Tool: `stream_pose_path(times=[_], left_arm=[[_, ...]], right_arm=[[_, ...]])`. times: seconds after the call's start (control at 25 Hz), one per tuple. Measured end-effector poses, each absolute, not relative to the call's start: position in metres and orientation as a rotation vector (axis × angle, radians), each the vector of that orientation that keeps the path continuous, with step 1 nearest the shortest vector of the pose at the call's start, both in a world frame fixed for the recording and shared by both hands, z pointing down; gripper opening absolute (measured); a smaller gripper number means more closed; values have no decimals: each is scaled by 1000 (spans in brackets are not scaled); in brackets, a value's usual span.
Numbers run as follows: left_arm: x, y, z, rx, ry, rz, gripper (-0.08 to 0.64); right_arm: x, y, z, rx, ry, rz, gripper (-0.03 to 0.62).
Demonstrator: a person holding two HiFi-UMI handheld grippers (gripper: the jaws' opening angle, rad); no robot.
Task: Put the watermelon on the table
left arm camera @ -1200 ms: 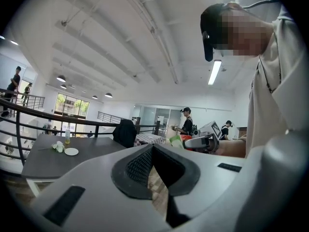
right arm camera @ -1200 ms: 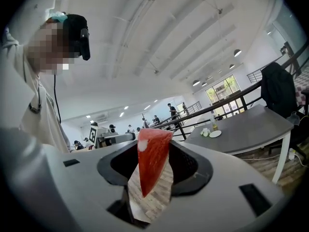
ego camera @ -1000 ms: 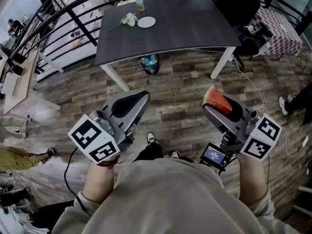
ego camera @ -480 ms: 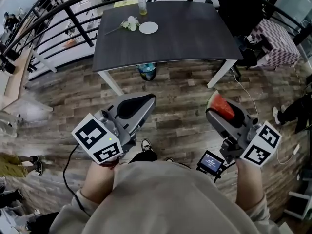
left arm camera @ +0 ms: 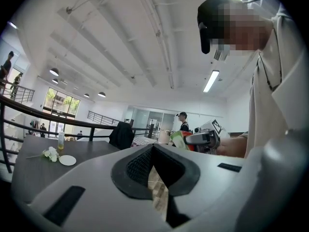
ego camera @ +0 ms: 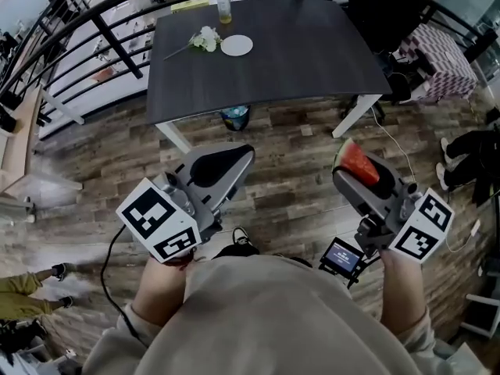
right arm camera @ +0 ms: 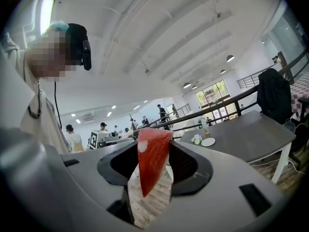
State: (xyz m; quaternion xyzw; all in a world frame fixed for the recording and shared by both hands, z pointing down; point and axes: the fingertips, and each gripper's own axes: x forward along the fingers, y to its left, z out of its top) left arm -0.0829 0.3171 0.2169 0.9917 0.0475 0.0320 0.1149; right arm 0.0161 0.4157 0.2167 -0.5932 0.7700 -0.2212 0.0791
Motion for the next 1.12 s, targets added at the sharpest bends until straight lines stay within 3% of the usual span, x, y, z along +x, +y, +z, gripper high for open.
stream_pose_path(times=[0.64, 1.12], left_arm=[[-144, 231, 232, 2903, 81, 74, 5], [-149, 199, 238, 2884, -45, 63, 5]], right_arm=[[-34, 318, 205, -1754, 2379, -633, 199], [-21, 274, 209, -1674, 2462, -656, 199]])
